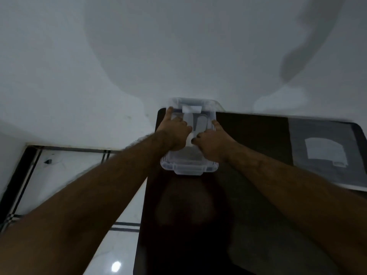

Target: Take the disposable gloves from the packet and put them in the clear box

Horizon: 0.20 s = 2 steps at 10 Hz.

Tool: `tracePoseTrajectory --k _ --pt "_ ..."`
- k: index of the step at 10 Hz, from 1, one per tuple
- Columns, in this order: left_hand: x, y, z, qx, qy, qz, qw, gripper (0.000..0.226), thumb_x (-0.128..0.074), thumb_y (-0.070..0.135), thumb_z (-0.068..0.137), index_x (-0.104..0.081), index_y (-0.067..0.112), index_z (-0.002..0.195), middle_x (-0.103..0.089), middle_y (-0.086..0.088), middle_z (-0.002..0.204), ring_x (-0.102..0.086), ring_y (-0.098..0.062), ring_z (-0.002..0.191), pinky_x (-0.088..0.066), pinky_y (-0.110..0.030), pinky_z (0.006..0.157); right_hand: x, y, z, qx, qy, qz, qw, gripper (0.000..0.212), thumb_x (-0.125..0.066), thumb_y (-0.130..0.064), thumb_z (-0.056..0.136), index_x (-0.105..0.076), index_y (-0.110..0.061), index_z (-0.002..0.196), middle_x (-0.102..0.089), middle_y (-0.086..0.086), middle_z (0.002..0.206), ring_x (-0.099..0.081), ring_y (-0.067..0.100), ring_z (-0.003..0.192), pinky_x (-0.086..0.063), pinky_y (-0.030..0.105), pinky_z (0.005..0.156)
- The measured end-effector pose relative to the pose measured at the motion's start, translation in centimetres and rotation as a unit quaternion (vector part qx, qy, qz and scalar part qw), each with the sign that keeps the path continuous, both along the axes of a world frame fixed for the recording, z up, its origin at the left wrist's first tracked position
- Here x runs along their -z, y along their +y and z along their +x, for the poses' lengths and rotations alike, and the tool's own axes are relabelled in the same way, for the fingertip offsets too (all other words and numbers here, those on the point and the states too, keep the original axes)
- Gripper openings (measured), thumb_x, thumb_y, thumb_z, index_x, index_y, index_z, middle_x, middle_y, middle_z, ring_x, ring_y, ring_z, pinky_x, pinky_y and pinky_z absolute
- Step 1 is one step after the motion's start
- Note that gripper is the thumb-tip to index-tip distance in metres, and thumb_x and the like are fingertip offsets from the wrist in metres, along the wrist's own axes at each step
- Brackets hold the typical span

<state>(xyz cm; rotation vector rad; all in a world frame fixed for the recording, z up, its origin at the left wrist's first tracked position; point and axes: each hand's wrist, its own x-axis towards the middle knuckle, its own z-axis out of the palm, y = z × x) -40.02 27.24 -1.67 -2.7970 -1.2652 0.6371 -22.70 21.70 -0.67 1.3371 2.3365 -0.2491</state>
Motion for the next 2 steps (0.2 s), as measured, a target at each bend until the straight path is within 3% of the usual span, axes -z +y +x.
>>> tracePoseTrajectory --k 1,2 --pt "-1.7 -3.0 -0.1 -0.031 -0.067 0.011 0.997 0.033 -0.054 0.032 0.099 -0.065 0.026 0.13 -0.074 0.0 0.122 -0.061 -0.026 0.129 -0.005 -0.067 0.127 -1.1 -2.4 1.4 0.013 0.085 0.061 0.994 0.033 -0.053 -0.025 0.104 -0.064 -0.027 0.135 -0.072 -0.001 0.127 -0.063 0.023 0.127 -0.008 0.065 0.128" --pt "-2.2 -6.0 0.0 -0.093 -0.151 0.019 0.984 0.036 -0.05 0.033 0.104 -0.064 0.024 0.136 -0.074 -0.001 0.126 -0.063 -0.026 0.127 -0.016 -0.061 0.128 -1.0 -4.3 3.4 0.049 0.127 0.084 0.987 0.034 -0.052 -0.028 0.105 -0.065 -0.025 0.136 -0.071 0.0 0.134 -0.06 0.021 0.132 -0.01 0.062 0.129"
